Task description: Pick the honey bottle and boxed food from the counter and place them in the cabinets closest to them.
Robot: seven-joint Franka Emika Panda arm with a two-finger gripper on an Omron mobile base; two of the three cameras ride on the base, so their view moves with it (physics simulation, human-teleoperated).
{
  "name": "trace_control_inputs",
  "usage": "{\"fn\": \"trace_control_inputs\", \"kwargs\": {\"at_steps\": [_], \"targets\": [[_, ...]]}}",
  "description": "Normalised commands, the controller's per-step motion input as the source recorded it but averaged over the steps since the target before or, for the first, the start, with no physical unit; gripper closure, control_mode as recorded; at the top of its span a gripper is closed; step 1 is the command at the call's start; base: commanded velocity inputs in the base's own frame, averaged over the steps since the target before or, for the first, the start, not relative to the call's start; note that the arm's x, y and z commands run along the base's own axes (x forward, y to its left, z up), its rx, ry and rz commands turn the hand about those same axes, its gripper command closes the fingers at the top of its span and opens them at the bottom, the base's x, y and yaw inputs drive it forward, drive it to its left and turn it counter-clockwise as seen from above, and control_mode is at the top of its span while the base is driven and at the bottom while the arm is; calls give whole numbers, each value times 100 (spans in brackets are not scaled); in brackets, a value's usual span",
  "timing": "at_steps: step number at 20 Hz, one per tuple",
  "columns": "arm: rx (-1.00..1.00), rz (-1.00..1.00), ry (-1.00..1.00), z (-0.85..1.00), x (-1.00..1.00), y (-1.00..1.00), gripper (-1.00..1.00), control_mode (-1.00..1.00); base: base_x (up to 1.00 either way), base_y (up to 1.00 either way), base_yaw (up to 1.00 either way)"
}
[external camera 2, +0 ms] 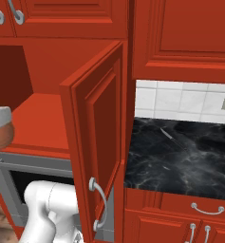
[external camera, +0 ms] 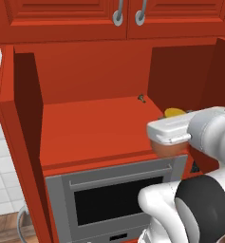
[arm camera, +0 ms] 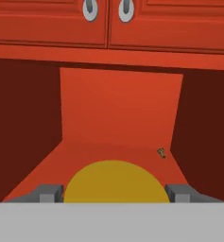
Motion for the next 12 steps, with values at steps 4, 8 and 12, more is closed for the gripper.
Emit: {"fn": "trace_control_inputs", "kwargs": {"at_steps": [4,8,12], "targets": [[0,1,-11,-1,38,4,100,-100,0,0,0],[0,0,-10,0,38,4,100,-100,0,0,0],[0,0,-8,-4,35,5,100,-100,0,0,0]]}}
